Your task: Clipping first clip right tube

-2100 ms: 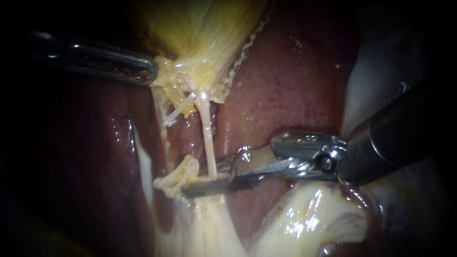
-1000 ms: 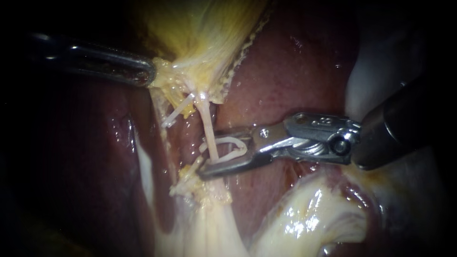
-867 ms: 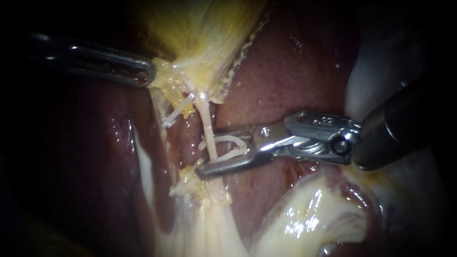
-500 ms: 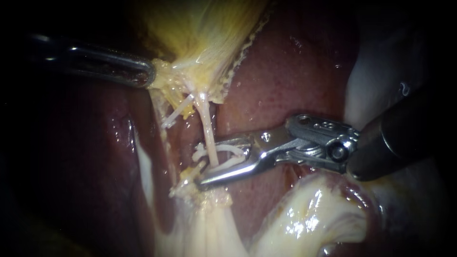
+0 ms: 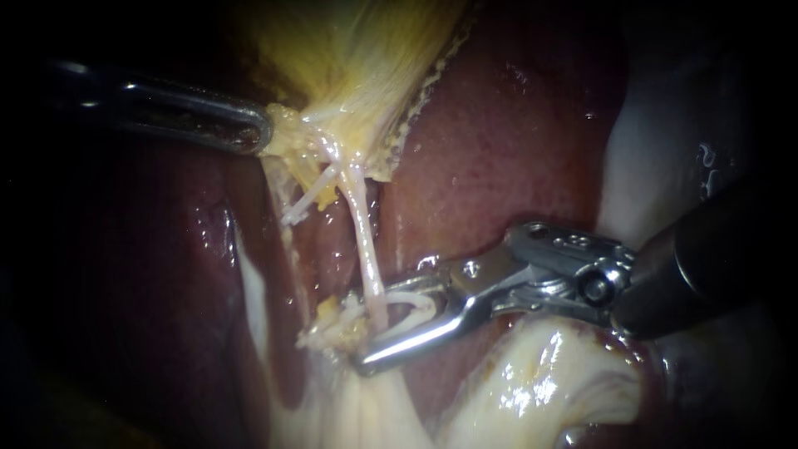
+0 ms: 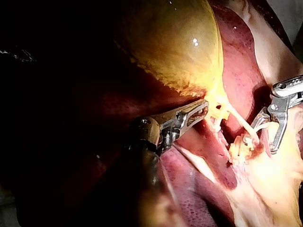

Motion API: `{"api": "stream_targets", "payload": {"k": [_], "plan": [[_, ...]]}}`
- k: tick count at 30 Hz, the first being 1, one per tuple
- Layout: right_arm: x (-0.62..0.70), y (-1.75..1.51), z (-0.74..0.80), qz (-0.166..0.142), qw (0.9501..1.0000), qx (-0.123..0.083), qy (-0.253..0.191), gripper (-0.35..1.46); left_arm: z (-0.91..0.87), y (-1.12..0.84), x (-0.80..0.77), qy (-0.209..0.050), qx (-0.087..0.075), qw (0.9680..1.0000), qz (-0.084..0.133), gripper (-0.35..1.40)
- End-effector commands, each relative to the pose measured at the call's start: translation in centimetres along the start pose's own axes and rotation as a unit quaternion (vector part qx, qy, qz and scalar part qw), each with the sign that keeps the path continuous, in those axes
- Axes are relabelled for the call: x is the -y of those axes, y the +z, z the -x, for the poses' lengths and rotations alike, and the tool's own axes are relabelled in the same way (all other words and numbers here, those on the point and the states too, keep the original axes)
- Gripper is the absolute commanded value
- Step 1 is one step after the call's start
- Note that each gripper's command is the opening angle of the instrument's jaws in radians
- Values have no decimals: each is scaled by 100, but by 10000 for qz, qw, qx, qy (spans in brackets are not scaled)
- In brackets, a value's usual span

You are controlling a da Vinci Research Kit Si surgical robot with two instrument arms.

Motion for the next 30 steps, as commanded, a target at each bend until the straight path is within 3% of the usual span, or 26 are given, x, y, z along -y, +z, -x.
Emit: {"api": "stream_targets", "payload": {"k": [1, 7, 12, 20, 22, 30], "plan": [[0, 1, 0, -6, 10000, 6, 2, 44, 0, 0, 0, 0, 0, 10000, 1, -35], [4, 3, 0, -58, 9999, 36, 85, 37, -1, 1, 0, 2, 1, 10000, 4, -35], [5, 3, 0, -138, 9998, 101, 136, 7, -1, 1, 0, 3, 1, 10000, 5, -35], [4, 6, -5, -112, 9998, 54, 147, -13, -2, 1, 0, 4, 2, 10000, 6, -35], [3, 7, -7, -106, 9997, 56, 208, -33, -2, 1, 0, 5, 2, 10000, 6, -35], [-1, 7, -7, 78, 9990, 215, 377, -35, -2, 1, 0, 6, 2, 10000, 7, -35]]}}
